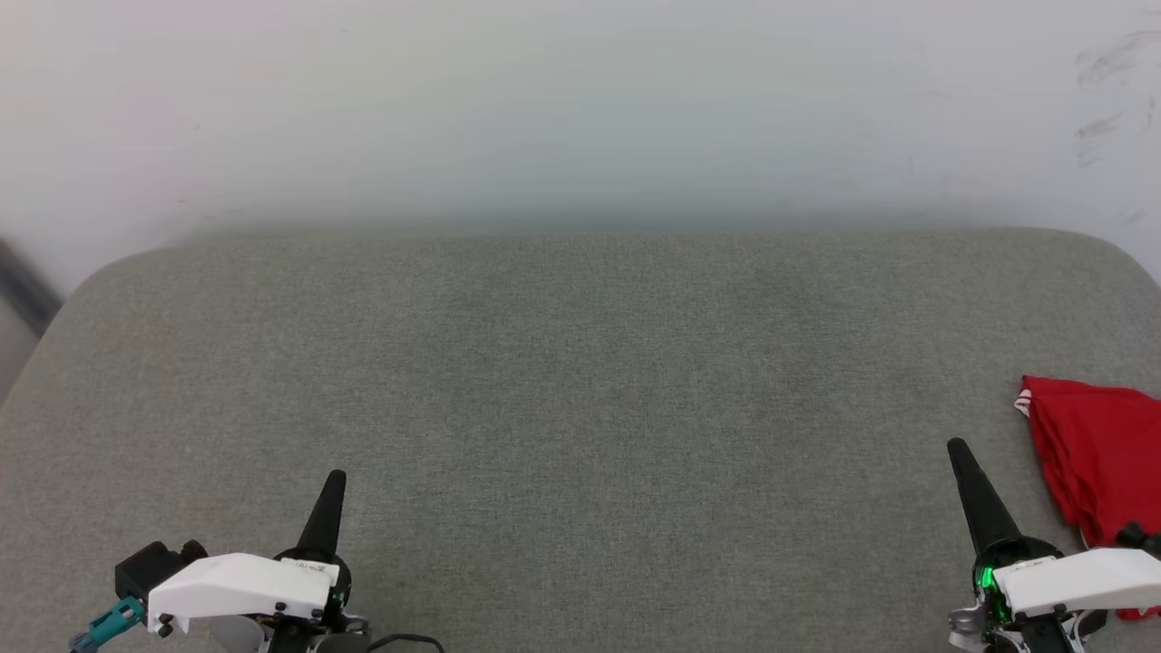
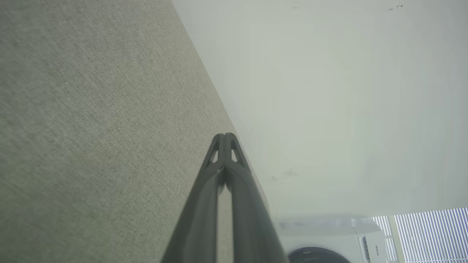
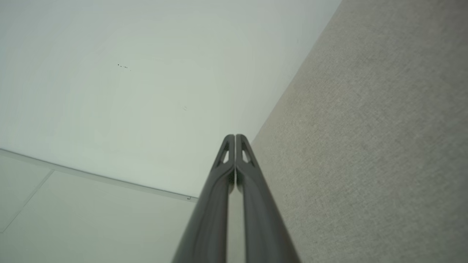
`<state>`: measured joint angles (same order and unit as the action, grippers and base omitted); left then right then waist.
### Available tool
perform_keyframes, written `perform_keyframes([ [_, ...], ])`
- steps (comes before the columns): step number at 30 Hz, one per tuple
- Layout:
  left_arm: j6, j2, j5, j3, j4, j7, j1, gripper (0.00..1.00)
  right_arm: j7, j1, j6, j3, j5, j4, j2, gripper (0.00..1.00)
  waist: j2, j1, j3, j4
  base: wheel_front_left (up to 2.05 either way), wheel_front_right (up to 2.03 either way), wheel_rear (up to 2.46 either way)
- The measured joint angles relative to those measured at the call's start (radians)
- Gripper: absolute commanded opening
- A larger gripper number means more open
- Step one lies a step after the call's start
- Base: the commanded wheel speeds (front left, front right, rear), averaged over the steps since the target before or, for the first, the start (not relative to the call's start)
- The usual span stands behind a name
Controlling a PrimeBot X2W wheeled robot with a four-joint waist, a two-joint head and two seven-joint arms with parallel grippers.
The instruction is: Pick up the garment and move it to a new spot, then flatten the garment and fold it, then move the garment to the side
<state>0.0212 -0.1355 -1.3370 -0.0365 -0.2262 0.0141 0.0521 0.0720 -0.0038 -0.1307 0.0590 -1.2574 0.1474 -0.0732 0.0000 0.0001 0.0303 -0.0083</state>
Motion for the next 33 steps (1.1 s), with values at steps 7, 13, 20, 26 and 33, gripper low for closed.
perform_keyframes([
  [7, 0.018, 0.015, -0.049, 0.024, -0.003, 0.015, 0.01, 0.0, 0.004, -0.019, 0.0, 0.005, -0.064, 0.016, 0.0, 0.0, 0.0, 0.0, -0.005, 0.001, 0.0, 0.0, 0.0],
  [13, 0.034, 0.024, -0.086, 0.044, -0.005, 0.027, 0.016, 0.0, 0.007, -0.034, 0.0, 0.007, -0.115, 0.029, 0.0, 0.0, 0.0, -0.0001, -0.009, 0.002, 0.0, 0.0, 0.0],
  [20, 0.05, 0.04, -0.134, 0.071, -0.009, 0.045, 0.024, 0.0, 0.008, -0.048, 0.0, 0.013, -0.18, 0.047, 0.0, 0.0, 0.0, -0.0001, -0.015, 0.004, 0.0, 0.0, 0.0],
  [26, 0.067, 0.05, -0.168, 0.087, -0.011, 0.056, 0.031, 0.0, 0.009, -0.058, 0.0, 0.016, -0.225, 0.058, 0.0, 0.0, 0.0, 0.0, -0.019, 0.005, 0.0, 0.0, 0.0],
  [33, 0.078, 0.057, -0.201, 0.105, -0.013, 0.069, 0.036, 0.0, 0.013, -0.071, 0.0, 0.019, -0.27, 0.069, 0.001, 0.0, 0.0, 0.0, -0.023, 0.006, 0.0, 0.0, 0.0],
])
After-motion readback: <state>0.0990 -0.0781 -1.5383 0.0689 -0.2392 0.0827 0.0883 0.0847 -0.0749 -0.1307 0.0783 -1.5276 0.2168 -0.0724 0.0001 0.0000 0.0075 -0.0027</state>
